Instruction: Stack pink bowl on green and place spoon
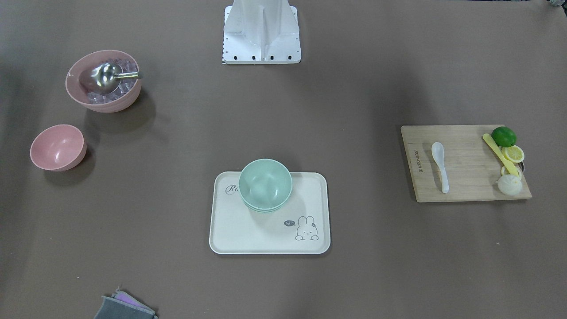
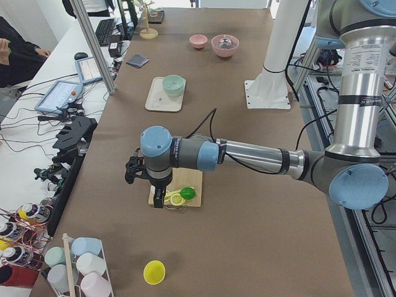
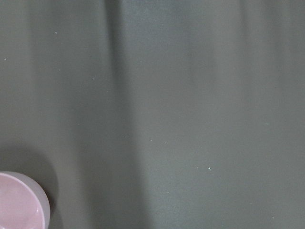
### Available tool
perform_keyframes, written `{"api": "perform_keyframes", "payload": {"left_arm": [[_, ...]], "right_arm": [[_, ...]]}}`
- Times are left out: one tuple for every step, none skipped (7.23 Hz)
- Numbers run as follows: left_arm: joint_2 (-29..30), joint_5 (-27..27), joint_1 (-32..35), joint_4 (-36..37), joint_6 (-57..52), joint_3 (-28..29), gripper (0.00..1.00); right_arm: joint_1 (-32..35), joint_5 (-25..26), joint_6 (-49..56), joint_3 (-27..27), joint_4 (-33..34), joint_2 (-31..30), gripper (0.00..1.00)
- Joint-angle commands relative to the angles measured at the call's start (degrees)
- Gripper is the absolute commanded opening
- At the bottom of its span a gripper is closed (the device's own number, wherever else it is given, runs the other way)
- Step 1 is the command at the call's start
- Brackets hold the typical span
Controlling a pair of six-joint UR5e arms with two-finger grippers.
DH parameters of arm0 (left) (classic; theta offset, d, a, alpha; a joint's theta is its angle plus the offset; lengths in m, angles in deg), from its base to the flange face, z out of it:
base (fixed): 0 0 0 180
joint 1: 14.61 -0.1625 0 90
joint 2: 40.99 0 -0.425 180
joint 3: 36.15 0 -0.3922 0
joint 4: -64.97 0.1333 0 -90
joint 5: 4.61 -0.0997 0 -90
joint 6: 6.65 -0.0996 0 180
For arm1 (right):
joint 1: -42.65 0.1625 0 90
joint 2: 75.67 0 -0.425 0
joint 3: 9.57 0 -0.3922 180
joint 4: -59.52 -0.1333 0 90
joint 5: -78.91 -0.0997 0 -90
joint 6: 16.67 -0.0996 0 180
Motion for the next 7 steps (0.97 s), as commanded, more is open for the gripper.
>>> {"api": "perform_keyframes", "payload": {"left_arm": [[0.2,0.1,0.0,-0.1,0.2,-0.2,0.98],[0.1,0.0,0.0,-0.1,0.2,-0.3,0.98],[0.1,0.0,0.0,-0.1,0.2,-0.1,0.98],[0.1,0.1,0.0,-0.1,0.3,0.1,0.98],[0.0,0.1,0.0,0.0,0.5,0.1,0.98],[0.2,0.1,0.0,0.0,0.3,0.3,0.98],[0.2,0.1,0.0,0.0,0.5,0.1,0.98]], "right_arm": [[0.0,0.0,0.1,0.1,-0.1,-0.1,1.0],[0.0,0.0,0.1,0.1,0.0,-0.1,1.0],[0.0,0.0,0.1,0.1,-0.1,-0.1,1.0],[0.0,0.0,0.1,0.1,0.0,-0.1,1.0],[0.0,-0.1,0.1,0.0,0.0,-0.2,1.0],[0.0,-0.1,0.2,0.0,-0.1,-0.2,1.0],[0.0,0.0,0.6,-0.1,0.0,-0.3,1.0]]}}
